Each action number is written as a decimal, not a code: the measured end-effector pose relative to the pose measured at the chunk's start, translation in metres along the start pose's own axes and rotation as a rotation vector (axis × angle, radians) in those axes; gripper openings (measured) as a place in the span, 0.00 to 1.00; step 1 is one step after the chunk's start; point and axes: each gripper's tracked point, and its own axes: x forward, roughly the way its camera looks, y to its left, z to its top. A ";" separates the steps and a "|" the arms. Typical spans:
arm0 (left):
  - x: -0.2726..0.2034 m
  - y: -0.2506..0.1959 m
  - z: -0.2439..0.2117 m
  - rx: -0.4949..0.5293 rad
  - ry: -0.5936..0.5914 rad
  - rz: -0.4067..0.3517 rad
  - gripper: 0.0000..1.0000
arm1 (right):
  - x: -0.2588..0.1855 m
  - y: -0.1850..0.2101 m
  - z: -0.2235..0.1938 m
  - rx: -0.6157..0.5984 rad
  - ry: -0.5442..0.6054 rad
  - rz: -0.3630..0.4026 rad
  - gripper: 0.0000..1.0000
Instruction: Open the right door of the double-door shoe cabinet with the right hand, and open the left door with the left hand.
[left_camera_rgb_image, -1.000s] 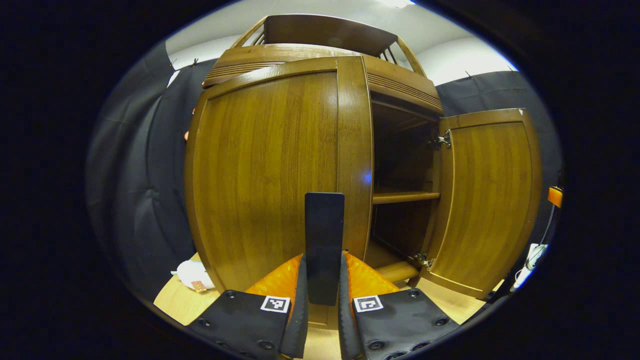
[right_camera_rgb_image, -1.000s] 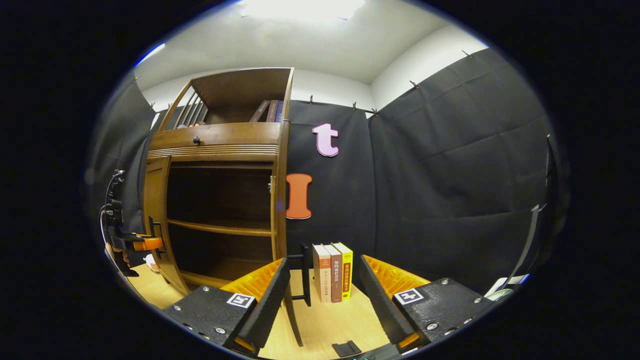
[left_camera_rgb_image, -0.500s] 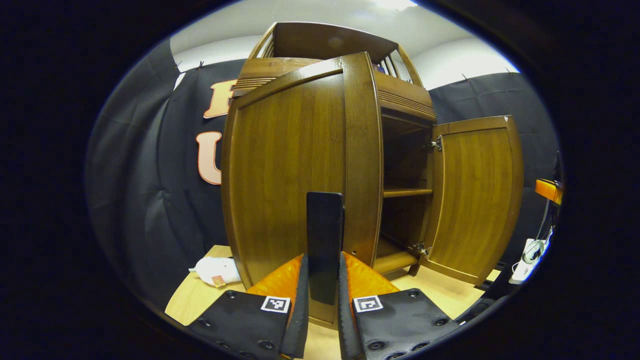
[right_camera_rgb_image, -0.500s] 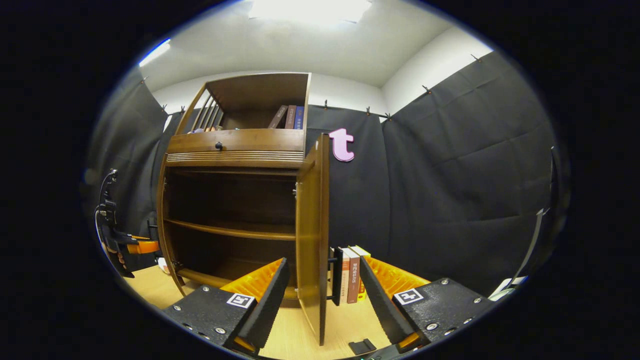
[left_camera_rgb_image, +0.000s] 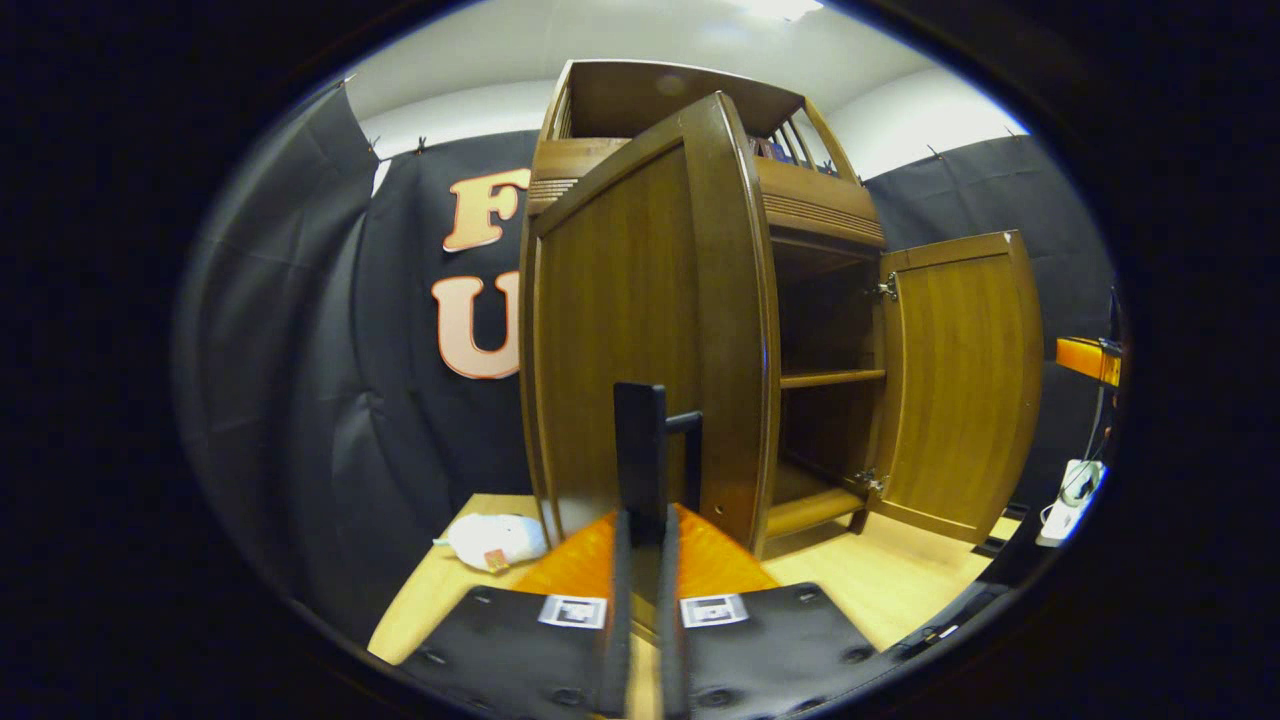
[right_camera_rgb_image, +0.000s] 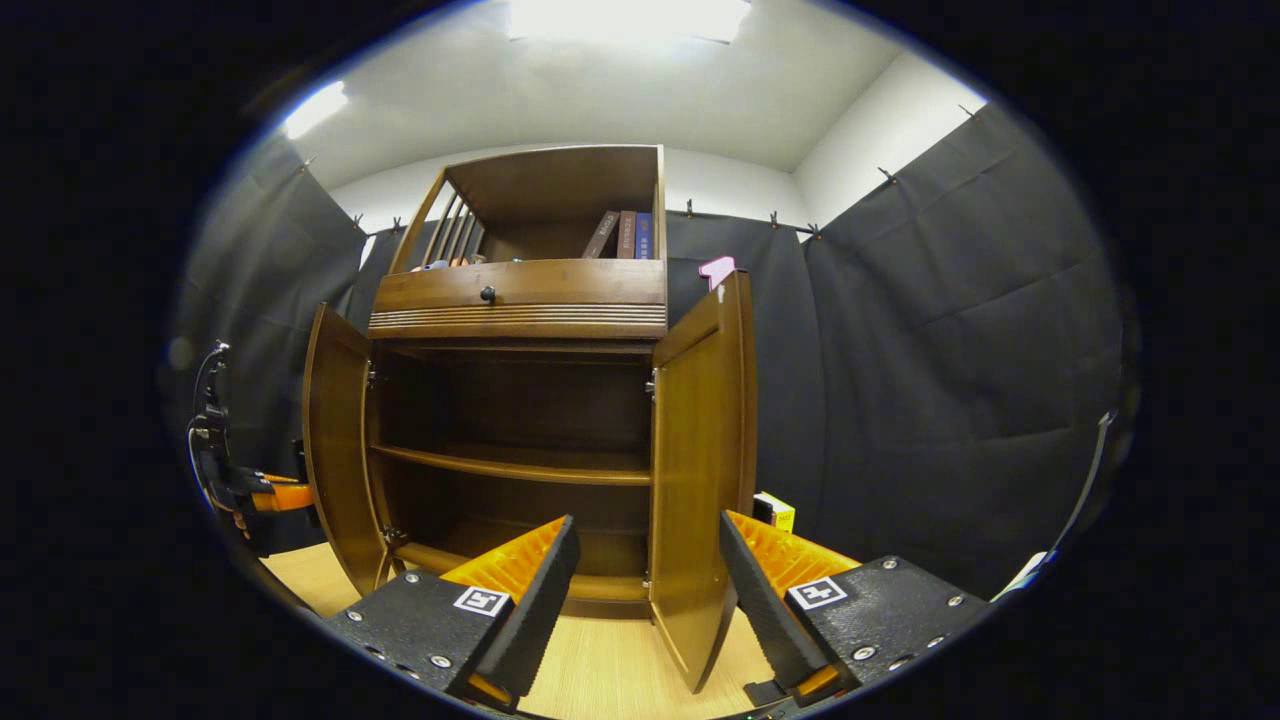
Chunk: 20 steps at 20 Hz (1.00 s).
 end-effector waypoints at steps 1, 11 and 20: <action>-0.002 0.006 -0.004 0.008 0.007 0.005 0.14 | 0.002 0.004 0.000 -0.001 0.000 0.005 0.86; -0.016 0.034 -0.004 -0.034 0.012 -0.006 0.10 | 0.016 0.038 -0.007 0.004 0.025 0.035 0.86; -0.028 0.065 -0.008 -0.038 0.029 0.004 0.11 | 0.043 0.070 -0.026 0.023 0.066 0.072 0.86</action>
